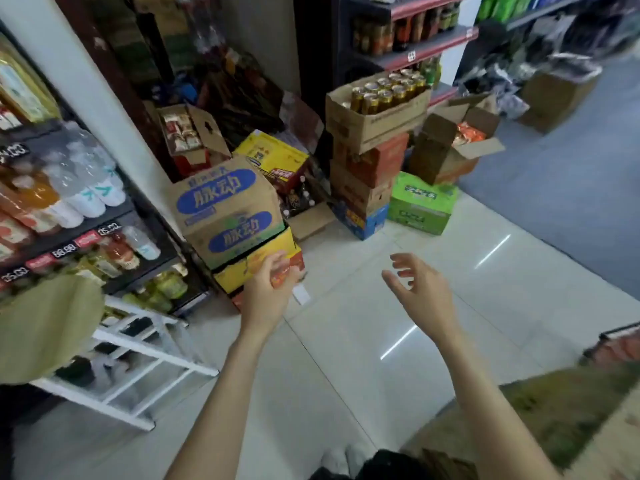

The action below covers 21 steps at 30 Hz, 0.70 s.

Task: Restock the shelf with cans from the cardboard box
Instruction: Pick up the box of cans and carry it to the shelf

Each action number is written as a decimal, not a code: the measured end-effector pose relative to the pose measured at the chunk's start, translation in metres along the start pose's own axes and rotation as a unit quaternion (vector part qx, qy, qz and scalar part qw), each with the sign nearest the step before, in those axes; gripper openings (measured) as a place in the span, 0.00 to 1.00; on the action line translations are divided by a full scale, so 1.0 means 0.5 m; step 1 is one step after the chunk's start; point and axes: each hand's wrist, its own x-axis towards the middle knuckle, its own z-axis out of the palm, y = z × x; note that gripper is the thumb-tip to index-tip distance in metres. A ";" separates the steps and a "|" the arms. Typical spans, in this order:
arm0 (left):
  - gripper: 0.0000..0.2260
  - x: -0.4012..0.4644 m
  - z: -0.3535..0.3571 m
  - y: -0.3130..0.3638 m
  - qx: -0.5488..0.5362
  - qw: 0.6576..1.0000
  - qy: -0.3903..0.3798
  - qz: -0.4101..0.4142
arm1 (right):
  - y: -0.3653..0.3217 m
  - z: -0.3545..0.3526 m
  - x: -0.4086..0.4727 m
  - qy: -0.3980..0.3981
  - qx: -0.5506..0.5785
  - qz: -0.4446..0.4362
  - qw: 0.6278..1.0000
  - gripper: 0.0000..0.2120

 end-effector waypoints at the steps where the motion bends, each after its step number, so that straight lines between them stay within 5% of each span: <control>1: 0.14 0.006 0.012 -0.004 -0.020 0.999 -0.012 -0.029 | 0.011 0.005 0.001 0.010 0.006 0.019 1.000 0.13; 6: 0.07 0.073 0.070 -0.021 -0.020 0.996 -0.035 -0.076 | 0.088 0.021 0.050 0.012 -0.021 0.097 0.995 0.12; 21: 0.15 0.541 0.328 0.037 0.112 0.989 -0.058 -0.077 | 0.294 -0.047 0.552 -0.051 -0.080 0.174 0.980 0.21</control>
